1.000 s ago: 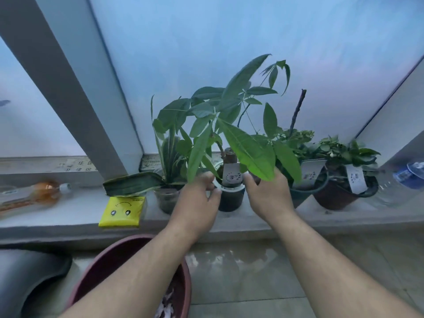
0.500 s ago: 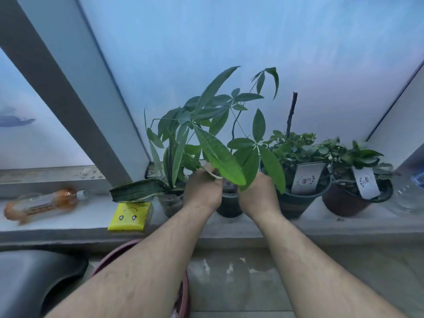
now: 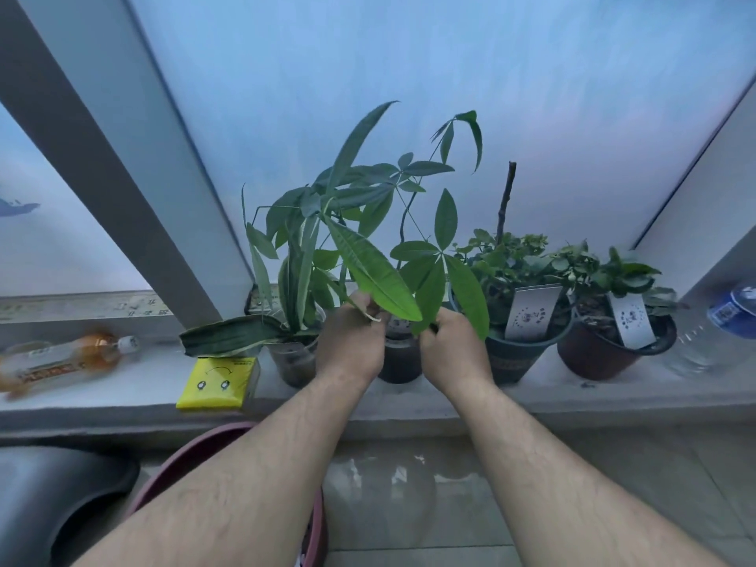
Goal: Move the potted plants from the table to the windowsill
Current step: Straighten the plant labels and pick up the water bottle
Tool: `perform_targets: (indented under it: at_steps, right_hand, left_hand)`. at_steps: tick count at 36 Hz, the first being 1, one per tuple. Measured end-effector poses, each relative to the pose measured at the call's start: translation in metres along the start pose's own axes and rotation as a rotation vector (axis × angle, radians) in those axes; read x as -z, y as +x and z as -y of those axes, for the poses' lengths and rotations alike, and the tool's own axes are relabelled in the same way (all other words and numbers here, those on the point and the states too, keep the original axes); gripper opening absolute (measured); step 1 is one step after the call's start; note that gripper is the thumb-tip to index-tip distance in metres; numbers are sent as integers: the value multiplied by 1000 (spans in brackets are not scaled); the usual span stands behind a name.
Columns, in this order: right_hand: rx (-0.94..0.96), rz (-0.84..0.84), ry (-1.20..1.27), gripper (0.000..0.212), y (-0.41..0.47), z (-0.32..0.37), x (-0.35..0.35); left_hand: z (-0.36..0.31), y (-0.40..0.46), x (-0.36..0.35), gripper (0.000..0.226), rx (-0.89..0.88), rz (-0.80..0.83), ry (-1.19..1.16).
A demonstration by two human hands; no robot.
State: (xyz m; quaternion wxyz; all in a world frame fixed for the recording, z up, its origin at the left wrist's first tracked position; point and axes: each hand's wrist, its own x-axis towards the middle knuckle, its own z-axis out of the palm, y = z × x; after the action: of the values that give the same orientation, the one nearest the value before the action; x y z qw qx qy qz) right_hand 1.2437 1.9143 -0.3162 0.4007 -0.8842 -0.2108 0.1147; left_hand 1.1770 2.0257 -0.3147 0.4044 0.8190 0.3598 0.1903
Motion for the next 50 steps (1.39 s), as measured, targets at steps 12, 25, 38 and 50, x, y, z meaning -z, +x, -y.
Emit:
perform_targets:
  at_steps: [12,25,38,50]
  right_hand:
    - [-16,1,50,39,-4,4,-2]
    - [19,13,-76,21,-4,-12,3]
    - [-22,-40,78,10,-25,5,33]
    - [-218,60,139,18,-56,-18,83]
  left_hand:
    - [8,-2,-2,7,45,47,38]
    - [13,-40,38,55,137,203,-74]
    - [-11,-62,16,59,145,262,-256]
    - [-19,-104,-10,61,23,411,-199]
